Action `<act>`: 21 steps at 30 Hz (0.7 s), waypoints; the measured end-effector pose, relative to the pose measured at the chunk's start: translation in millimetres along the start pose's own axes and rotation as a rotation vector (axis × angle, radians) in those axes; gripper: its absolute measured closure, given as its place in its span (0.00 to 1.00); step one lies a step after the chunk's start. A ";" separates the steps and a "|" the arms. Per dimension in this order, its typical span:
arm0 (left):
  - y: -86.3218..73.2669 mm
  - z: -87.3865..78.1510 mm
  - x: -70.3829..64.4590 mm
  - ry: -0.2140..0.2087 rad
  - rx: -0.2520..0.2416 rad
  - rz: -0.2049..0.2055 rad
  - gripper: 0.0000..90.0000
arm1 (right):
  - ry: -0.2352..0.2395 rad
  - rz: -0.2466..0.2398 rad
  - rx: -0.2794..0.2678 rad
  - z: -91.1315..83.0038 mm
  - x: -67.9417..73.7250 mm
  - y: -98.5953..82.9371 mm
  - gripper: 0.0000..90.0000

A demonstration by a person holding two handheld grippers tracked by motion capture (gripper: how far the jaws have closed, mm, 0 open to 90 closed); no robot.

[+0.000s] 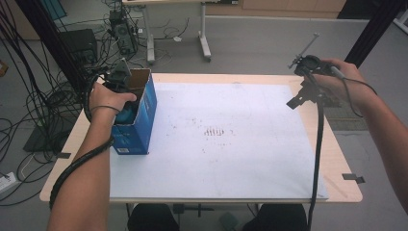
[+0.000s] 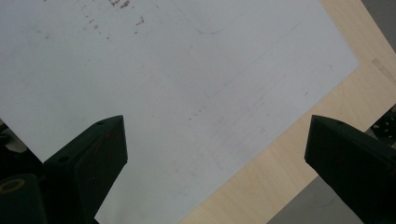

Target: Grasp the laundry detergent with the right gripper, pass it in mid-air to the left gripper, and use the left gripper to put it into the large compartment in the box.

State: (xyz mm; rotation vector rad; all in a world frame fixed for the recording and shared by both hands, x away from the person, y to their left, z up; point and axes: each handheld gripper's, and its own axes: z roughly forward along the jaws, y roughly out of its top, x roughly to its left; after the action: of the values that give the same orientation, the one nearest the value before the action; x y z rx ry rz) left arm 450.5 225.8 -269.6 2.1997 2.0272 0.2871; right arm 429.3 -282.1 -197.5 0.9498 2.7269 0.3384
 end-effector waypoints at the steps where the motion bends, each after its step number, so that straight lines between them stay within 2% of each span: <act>1: 0.0 0.1 -0.1 0.000 -0.001 0.000 0.42 | 0.003 0.000 0.002 0.2 0.1 0.1 0.06; 21: 0.8 1.1 0.1 0.001 -0.009 -0.008 0.42 | 0.001 0.004 0.002 1.4 0.1 1.3 0.06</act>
State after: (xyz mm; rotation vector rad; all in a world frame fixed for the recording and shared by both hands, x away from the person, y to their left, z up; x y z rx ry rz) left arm 451.6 225.9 -270.5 2.1860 2.0313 0.2962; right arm 430.4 -280.8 -198.5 0.9567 2.7273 0.3367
